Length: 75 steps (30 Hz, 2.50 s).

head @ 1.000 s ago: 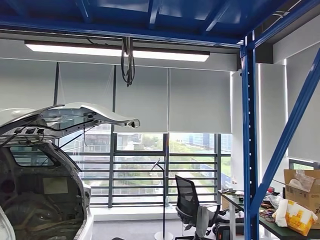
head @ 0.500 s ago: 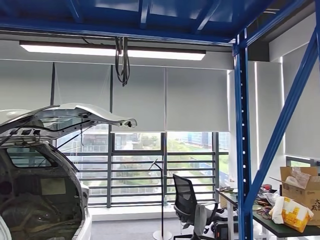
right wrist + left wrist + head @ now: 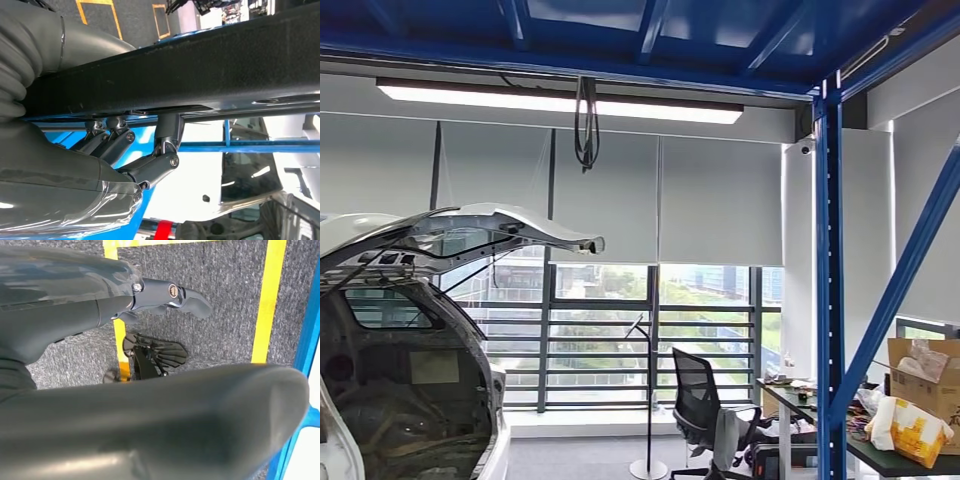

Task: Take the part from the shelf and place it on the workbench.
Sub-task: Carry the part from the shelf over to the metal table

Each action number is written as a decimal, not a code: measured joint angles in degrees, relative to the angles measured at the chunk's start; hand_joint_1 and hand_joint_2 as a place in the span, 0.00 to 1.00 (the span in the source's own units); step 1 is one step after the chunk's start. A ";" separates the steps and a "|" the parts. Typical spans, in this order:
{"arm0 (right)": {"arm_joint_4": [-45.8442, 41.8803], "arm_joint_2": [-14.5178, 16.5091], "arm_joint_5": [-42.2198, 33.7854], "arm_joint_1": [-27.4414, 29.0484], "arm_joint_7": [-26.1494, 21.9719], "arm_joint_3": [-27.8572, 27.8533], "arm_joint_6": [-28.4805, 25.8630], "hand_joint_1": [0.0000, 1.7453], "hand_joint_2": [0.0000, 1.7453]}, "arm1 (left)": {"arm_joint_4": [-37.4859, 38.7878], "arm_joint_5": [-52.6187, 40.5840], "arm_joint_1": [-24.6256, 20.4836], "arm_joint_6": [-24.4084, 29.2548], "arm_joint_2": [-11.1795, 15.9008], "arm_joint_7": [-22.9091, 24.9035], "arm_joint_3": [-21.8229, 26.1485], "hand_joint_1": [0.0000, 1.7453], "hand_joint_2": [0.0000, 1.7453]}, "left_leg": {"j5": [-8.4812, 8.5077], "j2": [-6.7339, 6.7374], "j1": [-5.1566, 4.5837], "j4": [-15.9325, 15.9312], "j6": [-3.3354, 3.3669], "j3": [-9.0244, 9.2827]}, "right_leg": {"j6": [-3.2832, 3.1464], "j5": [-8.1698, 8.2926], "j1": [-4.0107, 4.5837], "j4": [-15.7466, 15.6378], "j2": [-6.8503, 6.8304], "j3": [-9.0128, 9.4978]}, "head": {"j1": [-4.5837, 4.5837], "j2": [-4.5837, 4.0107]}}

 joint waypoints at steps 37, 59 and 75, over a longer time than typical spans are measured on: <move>-0.26 0.32 -0.50 -1.59 -0.45 0.61 0.36 1.00 1.00 | 0.04 -0.02 -0.14 0.54 0.56 -0.18 -1.06 0.00 1.00 | 0.46 0.26 0.52 -1.31 -2.08 -0.35 | -1.65 3.57 0.90 -8.82 -0.51 3.95 | -0.03 0.01; 0.22 1.56 -2.46 -2.72 0.17 0.72 0.04 1.00 1.00 | 0.04 0.00 -0.39 1.96 1.37 1.21 -1.81 0.00 1.00 | -3.91 0.22 0.89 -3.12 -0.53 7.10 | 1.51 1.57 -0.19 8.59 -0.60 -9.10 | -0.03 0.00; 0.43 2.20 -1.69 -2.69 -0.65 0.76 0.78 1.00 1.00 | 0.04 0.01 -0.33 1.80 1.32 0.96 -3.00 0.00 1.00 | -5.79 0.58 1.67 5.96 -3.64 1.56 | -1.29 6.25 0.08 -6.49 -0.70 -1.87 | -0.02 0.00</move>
